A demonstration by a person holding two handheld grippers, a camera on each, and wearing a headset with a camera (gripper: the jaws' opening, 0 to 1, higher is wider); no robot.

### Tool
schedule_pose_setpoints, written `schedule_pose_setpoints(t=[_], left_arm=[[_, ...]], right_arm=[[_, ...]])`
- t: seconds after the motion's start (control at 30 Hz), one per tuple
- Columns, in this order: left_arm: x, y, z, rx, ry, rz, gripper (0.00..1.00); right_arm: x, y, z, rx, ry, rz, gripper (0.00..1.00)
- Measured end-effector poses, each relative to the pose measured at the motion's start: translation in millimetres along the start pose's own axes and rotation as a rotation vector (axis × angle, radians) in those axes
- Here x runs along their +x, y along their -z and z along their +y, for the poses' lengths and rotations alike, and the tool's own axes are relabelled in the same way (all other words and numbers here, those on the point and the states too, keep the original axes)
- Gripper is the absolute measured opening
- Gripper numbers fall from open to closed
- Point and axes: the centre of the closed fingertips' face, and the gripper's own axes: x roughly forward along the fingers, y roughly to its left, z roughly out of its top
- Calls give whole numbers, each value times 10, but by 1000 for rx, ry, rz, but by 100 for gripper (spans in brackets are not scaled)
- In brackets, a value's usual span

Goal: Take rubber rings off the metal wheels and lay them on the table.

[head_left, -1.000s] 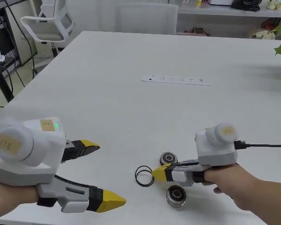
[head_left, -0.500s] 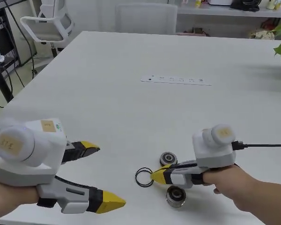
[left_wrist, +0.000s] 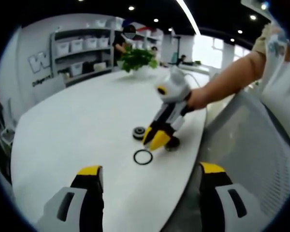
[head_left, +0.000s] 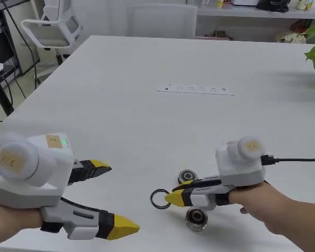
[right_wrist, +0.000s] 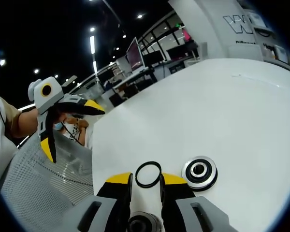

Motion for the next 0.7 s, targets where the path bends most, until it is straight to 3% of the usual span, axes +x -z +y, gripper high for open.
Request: schedule_pose_setpoints(t=[0.37, 0.7], left_arm=[[46, -37, 26, 5, 9, 7, 82], [92, -158, 123, 15, 1, -7, 81]], right_arm=[[-149, -141, 47, -8, -1, -71, 24], [-353, -305, -89, -20, 39, -142, 26]])
